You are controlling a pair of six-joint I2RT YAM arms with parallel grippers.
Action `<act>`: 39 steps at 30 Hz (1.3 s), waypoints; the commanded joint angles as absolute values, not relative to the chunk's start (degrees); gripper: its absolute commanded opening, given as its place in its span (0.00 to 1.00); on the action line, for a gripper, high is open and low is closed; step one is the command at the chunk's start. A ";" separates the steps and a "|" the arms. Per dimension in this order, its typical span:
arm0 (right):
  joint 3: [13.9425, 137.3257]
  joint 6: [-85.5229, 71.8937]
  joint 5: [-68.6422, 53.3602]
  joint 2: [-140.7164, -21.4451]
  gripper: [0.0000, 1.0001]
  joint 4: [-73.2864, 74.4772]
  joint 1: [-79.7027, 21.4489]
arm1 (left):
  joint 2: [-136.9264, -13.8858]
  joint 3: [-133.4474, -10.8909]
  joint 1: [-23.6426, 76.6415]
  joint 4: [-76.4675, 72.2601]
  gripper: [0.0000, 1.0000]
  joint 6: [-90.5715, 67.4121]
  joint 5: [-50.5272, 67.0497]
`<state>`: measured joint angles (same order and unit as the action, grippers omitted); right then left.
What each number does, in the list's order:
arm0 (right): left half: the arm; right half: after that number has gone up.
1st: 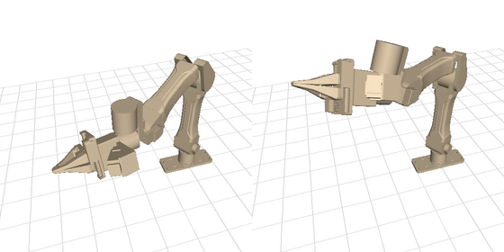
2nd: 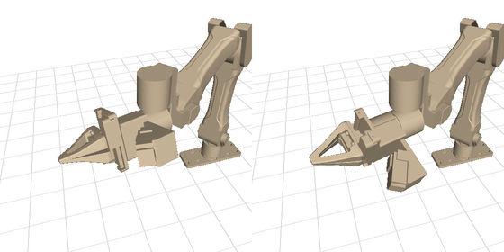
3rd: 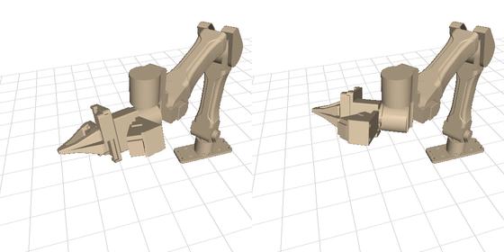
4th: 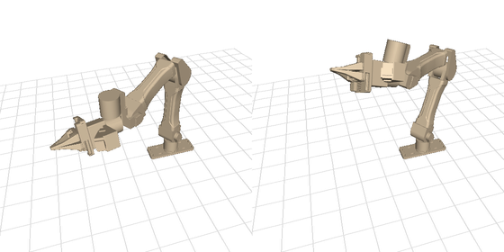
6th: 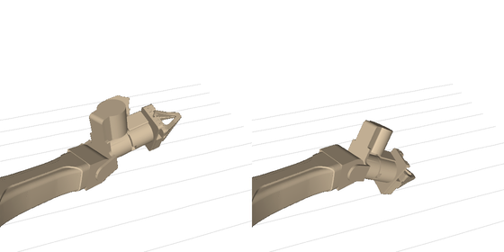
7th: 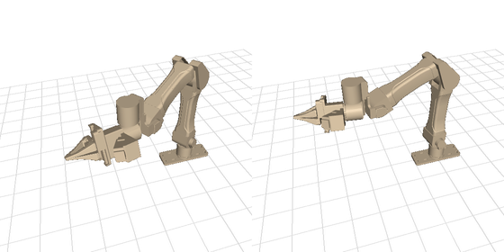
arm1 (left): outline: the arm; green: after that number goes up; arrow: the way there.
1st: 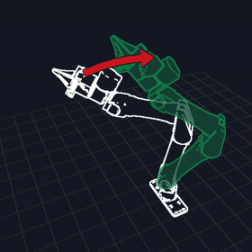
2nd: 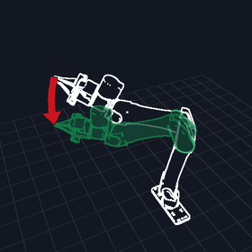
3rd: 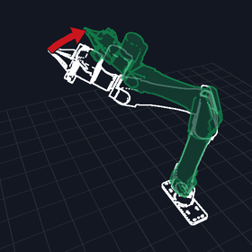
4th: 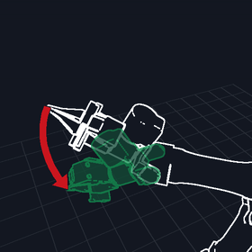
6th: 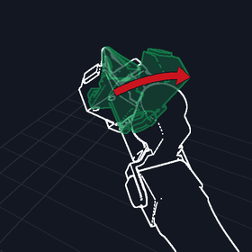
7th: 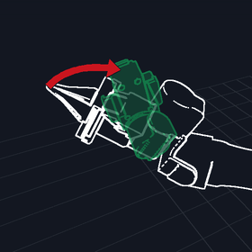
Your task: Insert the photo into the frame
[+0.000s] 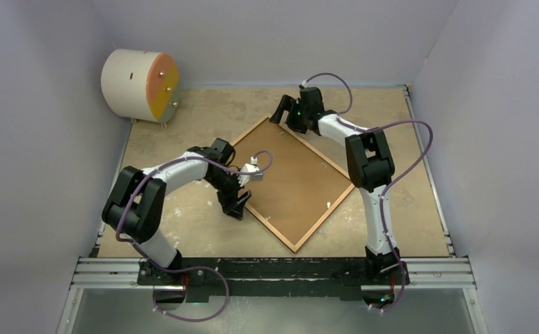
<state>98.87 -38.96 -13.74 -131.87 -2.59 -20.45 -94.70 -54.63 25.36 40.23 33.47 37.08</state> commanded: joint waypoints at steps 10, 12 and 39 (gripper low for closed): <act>77.71 -37.53 -7.27 -101.85 0.99 9.20 -13.70 | -93.67 -77.74 10.45 47.43 0.87 44.58 33.29; 71.75 -37.99 -4.86 -94.74 0.99 12.12 -13.40 | -96.54 -79.46 6.75 41.43 0.84 41.40 29.71; 31.51 -46.82 -15.33 -65.65 0.99 12.56 -8.11 | -107.73 -66.98 1.85 29.33 0.61 42.11 27.64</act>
<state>28.27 -45.32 -12.99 -60.99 22.44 -8.49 -110.02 -71.55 1.52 26.98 40.03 24.62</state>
